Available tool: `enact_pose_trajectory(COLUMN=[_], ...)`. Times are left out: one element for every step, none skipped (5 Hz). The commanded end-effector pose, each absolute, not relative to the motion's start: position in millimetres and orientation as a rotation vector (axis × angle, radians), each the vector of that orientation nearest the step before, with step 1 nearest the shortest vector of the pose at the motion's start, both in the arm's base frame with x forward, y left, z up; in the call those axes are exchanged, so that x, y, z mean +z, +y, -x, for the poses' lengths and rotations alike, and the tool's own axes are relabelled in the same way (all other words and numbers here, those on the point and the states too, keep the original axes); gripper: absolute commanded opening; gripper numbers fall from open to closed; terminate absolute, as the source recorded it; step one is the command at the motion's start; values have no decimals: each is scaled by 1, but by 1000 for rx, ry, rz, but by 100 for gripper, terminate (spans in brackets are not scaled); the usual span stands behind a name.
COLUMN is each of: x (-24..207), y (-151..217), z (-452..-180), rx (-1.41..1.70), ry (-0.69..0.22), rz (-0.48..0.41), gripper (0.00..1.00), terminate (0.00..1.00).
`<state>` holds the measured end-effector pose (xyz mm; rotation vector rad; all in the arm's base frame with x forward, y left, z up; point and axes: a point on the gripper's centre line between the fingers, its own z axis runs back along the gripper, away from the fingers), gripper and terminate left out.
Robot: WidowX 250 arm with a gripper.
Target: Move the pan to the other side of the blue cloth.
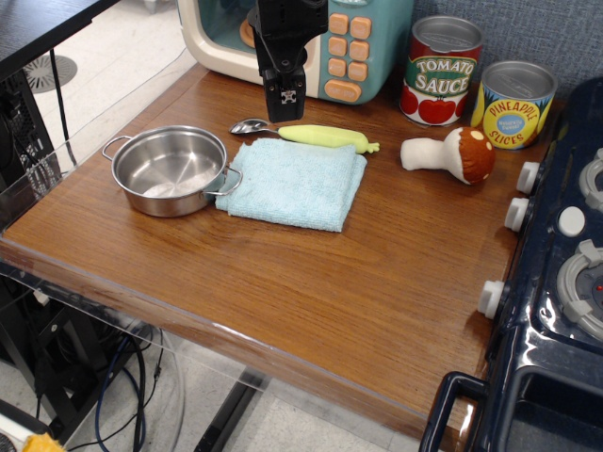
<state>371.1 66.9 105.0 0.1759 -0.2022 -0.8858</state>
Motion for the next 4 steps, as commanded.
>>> enact_pose_trajectory(x=[105, 101, 97, 93], y=[67, 81, 103, 117], z=[-371, -353, -338, -319], rx=[-886, -846, -821, -850], ry=[-202, -211, -170, -118], rz=[-176, -151, -174, -207], gripper=[100, 100, 100, 100], terminate=[0, 0, 0, 0])
